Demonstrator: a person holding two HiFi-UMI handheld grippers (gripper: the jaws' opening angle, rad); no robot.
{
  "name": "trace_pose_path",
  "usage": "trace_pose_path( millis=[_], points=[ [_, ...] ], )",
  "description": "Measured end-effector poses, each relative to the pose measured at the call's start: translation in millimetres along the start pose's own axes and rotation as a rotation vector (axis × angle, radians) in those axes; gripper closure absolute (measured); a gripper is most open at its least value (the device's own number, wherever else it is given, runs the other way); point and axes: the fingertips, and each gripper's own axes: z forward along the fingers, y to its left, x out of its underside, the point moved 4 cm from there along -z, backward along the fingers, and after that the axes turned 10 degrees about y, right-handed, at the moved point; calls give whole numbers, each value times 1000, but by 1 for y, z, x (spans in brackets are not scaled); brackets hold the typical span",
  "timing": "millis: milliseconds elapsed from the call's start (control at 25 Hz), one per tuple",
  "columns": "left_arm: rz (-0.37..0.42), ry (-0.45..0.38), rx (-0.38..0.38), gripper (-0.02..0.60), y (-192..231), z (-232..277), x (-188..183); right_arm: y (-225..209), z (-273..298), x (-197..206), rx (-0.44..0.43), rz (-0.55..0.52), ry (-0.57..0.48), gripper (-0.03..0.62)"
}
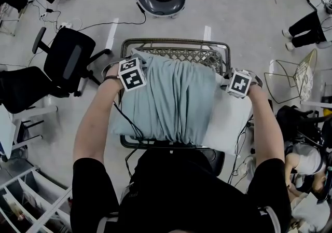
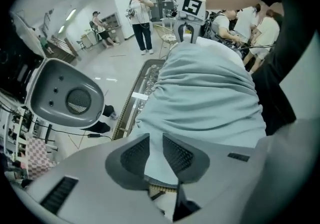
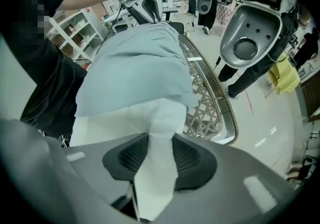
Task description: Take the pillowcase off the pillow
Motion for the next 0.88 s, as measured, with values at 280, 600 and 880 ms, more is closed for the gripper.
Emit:
trace_pose_path(
  millis=[280, 600, 880],
  points=[
    [-76, -28, 13, 417, 32, 18, 13, -20, 1, 7, -10, 79, -21, 297],
    [13, 138, 54, 405, 72, 44, 44, -21, 56, -9, -318, 148, -113, 79],
    [160, 184, 159, 391, 75, 85, 37, -21, 97, -26, -381, 74, -31, 32]
  ],
)
